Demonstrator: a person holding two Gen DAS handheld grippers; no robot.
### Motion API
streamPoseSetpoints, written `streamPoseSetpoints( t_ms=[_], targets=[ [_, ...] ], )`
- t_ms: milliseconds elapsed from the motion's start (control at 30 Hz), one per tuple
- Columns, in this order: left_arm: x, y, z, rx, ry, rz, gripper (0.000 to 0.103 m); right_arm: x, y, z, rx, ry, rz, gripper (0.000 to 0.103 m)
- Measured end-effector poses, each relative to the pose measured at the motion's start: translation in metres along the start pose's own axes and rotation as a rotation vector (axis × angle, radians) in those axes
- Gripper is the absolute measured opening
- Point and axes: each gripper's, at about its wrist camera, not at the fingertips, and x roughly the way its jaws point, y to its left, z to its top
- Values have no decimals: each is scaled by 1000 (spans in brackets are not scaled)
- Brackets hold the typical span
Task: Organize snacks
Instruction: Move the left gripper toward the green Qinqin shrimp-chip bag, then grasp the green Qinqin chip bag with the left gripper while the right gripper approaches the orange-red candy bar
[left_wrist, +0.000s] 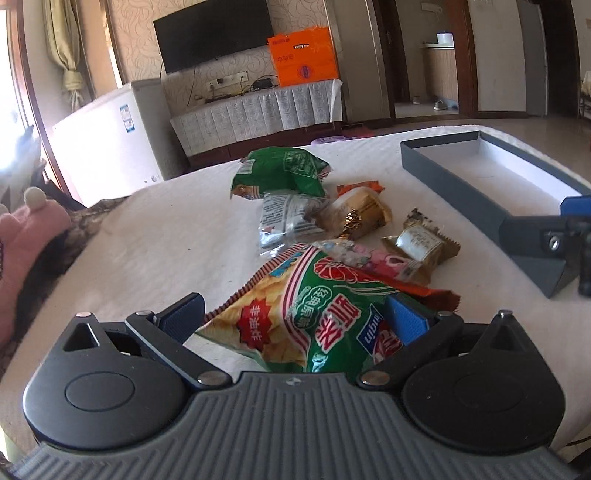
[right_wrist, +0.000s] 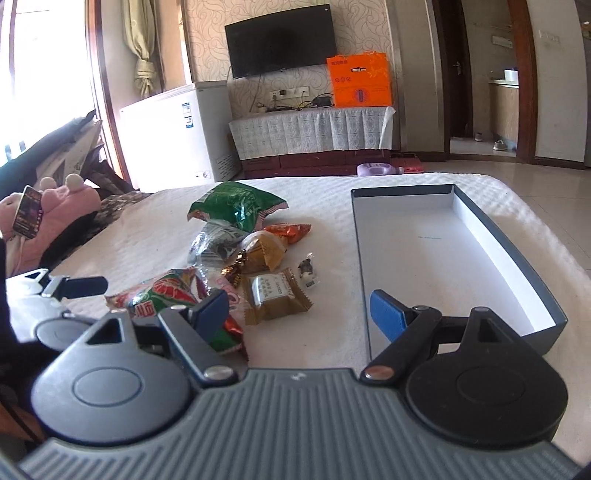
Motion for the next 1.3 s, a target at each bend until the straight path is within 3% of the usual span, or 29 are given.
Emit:
streamPoseSetpoints(
  t_ms=[133, 333, 467, 667, 767, 833, 933, 1067, 1133, 1300],
  targets=[
    [1, 26, -4, -3, 18, 42, 103, 6, 7, -1, 2, 4, 20, 85],
    [-9, 66, -11, -120, 20, 96, 103, 24, 32, -5, -56, 45, 70, 84],
    [-8, 86, -12, -216, 29, -4, 103, 38, 46, -8, -98, 83, 96, 77],
    [-27, 118, -9, -426, -124, -76, 103, 49, 64, -8, -309, 61, 109, 64],
    [-20, 116, -5, -416, -100, -69, 103, 59, 66, -7, -366, 80, 159, 55],
    [-9, 110, -3, -384, -44, -87, 103, 67, 67, -9, -370, 117, 190, 55],
    [5, 93, -5, -282, 42, -36, 103, 72, 69, -18, -399, 190, 162, 55],
    [13, 91, -6, -274, 47, -24, 103, 63, 81, -24, -408, 200, 277, 54],
    [15, 92, -6, -288, 52, -23, 103, 65, 84, -24, -393, 207, 295, 54],
    [17, 89, -8, -247, 64, -23, 103, 82, 80, -18, -345, 223, 198, 55]
  ],
)
